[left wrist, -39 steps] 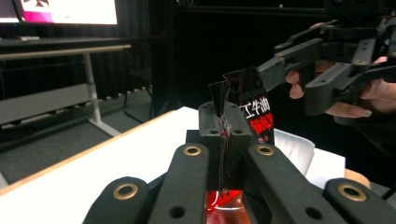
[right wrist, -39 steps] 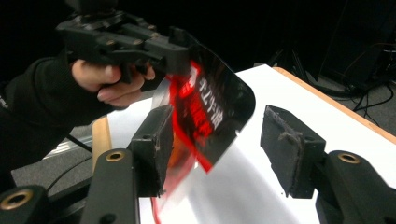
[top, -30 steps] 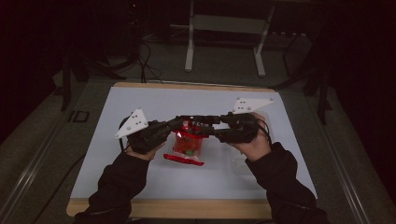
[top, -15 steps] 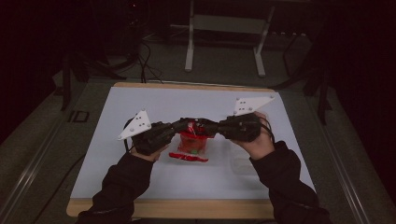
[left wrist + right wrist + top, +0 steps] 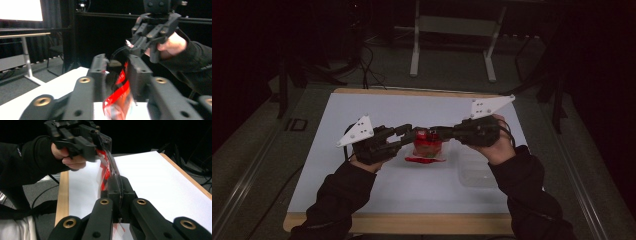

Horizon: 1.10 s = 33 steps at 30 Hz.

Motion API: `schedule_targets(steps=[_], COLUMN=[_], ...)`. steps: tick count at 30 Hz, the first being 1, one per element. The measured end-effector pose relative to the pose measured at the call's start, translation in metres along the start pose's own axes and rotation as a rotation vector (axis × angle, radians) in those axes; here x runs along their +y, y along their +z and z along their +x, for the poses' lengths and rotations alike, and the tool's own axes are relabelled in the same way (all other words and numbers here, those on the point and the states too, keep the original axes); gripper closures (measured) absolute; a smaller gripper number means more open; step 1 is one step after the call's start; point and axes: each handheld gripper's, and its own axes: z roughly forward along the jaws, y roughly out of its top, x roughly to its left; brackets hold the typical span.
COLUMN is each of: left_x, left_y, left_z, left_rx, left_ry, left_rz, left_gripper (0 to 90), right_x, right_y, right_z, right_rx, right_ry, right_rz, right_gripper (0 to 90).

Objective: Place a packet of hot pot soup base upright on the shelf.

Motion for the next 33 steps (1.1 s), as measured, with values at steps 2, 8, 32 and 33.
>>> schedule_targets(steps=[2, 8, 32, 33], left_x=[0.002, 0.002, -0.044, -0.047], left_y=[-0.004, -0.019, -0.064, -0.065], left_z=[0.001, 0.003, 0.016, 0.017], left_rx=[-0.001, 0.024, 0.145, 0.145], left_ry=[-0.009, -0.023, -0.049, -0.054], left_rz=[-0.013, -0.004, 0.178, 0.193], left_gripper=[57.1, 34.0, 1.3, 1.3], right_x=[0.001, 0.000, -0.039, -0.041], right_y=[-0.006, -0.027, -0.106, -0.108], right_z=[-0.002, -0.006, -0.013, -0.012], right_rx=[-0.001, -0.033, -0.065, -0.067], right_ry=[0.013, 0.012, 0.022, 0.025], right_rz=[-0.008, -0.010, 0.014, 0.012], right_gripper=[90.0, 90.0, 90.0, 90.0])
